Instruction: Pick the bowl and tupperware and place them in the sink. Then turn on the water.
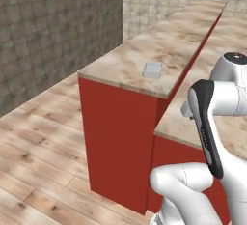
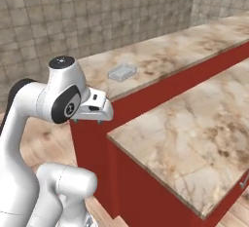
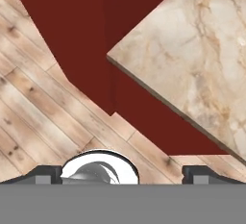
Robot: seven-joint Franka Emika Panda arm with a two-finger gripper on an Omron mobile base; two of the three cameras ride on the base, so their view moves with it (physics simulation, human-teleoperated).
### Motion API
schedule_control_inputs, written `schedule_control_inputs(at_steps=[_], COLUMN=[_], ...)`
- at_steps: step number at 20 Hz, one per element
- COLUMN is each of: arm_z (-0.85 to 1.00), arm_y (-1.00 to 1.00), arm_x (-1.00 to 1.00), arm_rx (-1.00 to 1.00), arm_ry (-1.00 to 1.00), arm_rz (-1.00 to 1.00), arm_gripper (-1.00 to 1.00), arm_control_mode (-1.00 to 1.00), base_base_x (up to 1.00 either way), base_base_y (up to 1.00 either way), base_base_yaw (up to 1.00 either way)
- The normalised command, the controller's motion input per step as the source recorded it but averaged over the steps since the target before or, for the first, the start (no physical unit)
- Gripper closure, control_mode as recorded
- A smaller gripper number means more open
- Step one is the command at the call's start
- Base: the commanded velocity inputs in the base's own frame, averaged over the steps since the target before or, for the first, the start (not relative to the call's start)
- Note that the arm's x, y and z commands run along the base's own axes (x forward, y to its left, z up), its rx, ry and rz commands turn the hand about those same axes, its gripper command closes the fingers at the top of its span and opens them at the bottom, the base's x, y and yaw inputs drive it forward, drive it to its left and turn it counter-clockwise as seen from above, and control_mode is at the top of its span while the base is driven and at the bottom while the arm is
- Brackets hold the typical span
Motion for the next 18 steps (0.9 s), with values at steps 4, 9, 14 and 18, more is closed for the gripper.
schedule_control_inputs(at_steps=[4, 9, 14, 18], arm_z=[0.0, 0.0, 0.0, 0.0], arm_y=[0.0, 0.0, 0.0, 0.0], arm_x=[0.0, 0.0, 0.0, 0.0], arm_rx=[0.0, 0.0, 0.0, 0.0], arm_ry=[0.0, 0.0, 0.0, 0.0], arm_rz=[0.0, 0.0, 0.0, 0.0], arm_gripper=[-1.0, -1.0, -1.0, -1.0], arm_control_mode=[1.0, 1.0, 1.0, 1.0], base_base_x=[0.37, 0.42, 0.52, 0.45], base_base_y=[-0.31, -0.02, 0.0, 0.06], base_base_yaw=[-0.19, -0.21, -0.41, -0.41])
